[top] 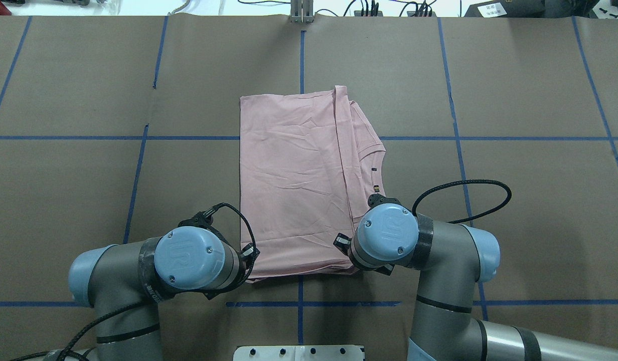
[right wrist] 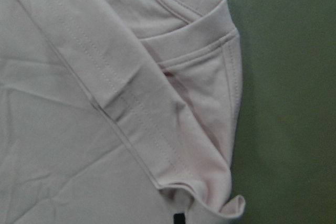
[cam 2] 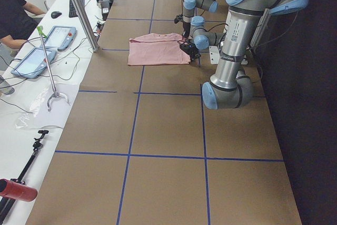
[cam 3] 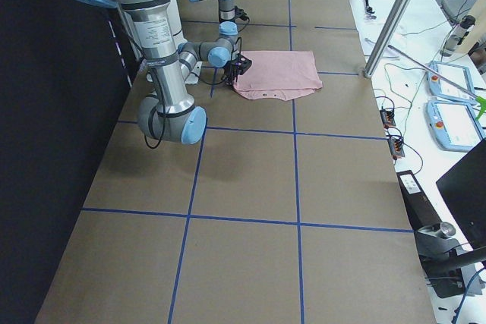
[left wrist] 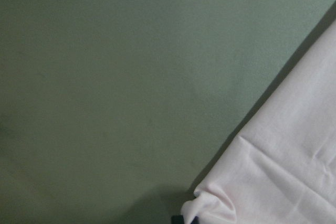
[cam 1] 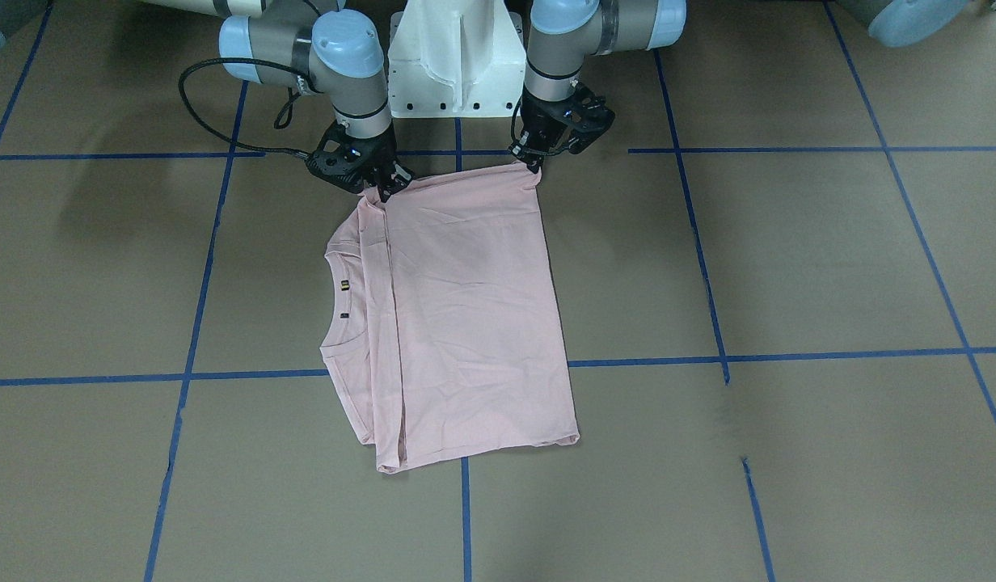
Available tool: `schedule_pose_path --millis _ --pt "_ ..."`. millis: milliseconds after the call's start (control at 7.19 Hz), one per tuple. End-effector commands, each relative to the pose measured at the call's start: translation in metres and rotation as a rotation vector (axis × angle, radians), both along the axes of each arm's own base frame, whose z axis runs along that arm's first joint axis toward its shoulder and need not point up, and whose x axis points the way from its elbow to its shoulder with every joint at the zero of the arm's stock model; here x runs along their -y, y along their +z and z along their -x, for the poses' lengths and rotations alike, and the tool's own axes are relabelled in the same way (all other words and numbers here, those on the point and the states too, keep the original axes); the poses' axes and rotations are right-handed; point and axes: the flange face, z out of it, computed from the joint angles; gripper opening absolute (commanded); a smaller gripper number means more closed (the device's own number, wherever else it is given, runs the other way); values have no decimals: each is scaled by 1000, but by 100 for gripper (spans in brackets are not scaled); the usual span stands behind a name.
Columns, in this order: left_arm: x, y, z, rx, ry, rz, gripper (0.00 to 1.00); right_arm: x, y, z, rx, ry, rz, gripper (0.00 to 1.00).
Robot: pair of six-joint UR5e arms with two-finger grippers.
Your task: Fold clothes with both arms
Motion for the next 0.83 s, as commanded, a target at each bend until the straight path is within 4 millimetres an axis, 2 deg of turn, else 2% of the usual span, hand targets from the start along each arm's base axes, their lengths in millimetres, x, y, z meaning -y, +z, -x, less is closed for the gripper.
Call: schedule_pose_path --millis 0,278,417,556,695 --pt "-1 1 2 -1 2 -1 0 -1 -11 -8 29 2 -5 0" --pt "-12 -15 16 -12 13 -5 0 -4 -16 -12 43 -3 -8 0" --pt "-31 -27 24 -2 50 -10 0 -8 -21 -17 57 -9 -15 0" --pt "-49 -34 27 -1 82 -10 0 -26 -34 -20 88 -37 -24 0" --pt "-57 -39 30 -9 93 -13 0 -45 -38 -27 106 -65 -28 0"
